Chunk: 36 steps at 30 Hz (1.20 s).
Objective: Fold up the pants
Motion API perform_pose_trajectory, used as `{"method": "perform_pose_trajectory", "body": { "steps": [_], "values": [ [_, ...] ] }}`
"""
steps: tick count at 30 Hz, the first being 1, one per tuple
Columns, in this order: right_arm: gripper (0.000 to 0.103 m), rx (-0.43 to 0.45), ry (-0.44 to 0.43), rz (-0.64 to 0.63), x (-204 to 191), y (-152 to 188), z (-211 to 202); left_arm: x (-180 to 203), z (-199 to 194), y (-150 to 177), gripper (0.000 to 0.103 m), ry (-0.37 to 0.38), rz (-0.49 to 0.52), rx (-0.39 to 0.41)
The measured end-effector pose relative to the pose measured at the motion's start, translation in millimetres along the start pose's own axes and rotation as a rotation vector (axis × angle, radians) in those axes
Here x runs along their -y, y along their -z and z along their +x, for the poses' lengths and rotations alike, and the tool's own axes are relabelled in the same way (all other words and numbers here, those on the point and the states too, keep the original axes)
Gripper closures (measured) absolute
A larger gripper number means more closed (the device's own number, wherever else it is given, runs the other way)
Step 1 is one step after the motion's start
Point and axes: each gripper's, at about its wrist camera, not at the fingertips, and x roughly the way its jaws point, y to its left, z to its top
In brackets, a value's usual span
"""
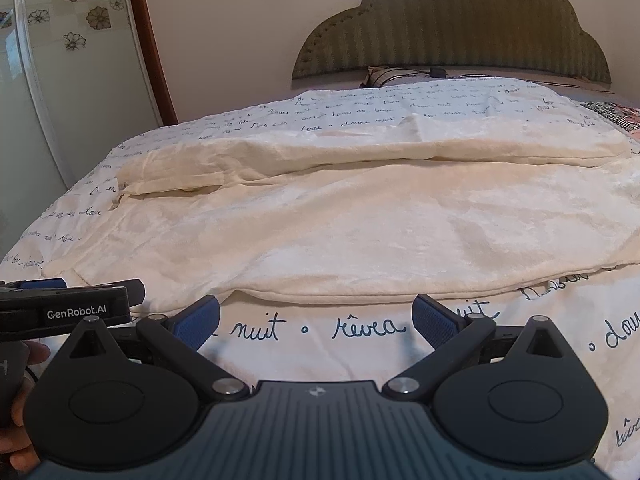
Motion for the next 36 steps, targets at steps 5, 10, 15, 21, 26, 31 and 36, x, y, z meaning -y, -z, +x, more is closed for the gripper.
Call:
{"method": "perform_pose_trajectory", "body": {
  "steps": [5, 10, 15, 21, 26, 31, 36],
  "values": [
    [0.000, 0.007, -0.005, -0.013, -2.5, 1.5, 0.5, -1.0, 2.0, 0.7, 0.005, -0.002, -0.007, -0.008],
    [0.000, 0.015, 0.000, -0.030, -4.6, 1.7, 0.5, -2.9, 5.9, 0.9, 0.005, -0.009, -0.010, -0.018],
    [0.000, 0.020, -0.005, -0.040, -7.1, -1.5, 1.9, -6.0, 8.8, -0.8, 0.005, -0.010, -0.017, -0.023],
    [0.000, 0.061, -0.034, -0.116, -13.6, -7.7, 1.8, -12.0, 14.5, -4.0, 0.005, -0.002, -0.025, -0.039],
    [0.000, 0.114, -0.127, -0.268, -21.8, -22.8, 5.1, -22.8, 11.9, -11.9, 0.004, 0.020, -0.031, -0.006],
    [0.000, 0.108, -0.161, -0.367, -29.0, -72.3, 28.8, -38.3, 18.2, -29.8, 0.005, -0.052, -0.036, 0.058],
    [0.001, 0.107, -0.240, -0.375, -32.7, -134.4, 83.7, -52.8, 43.8, -44.1, 0.005, -0.103, -0.056, 0.049]
  ]
}}
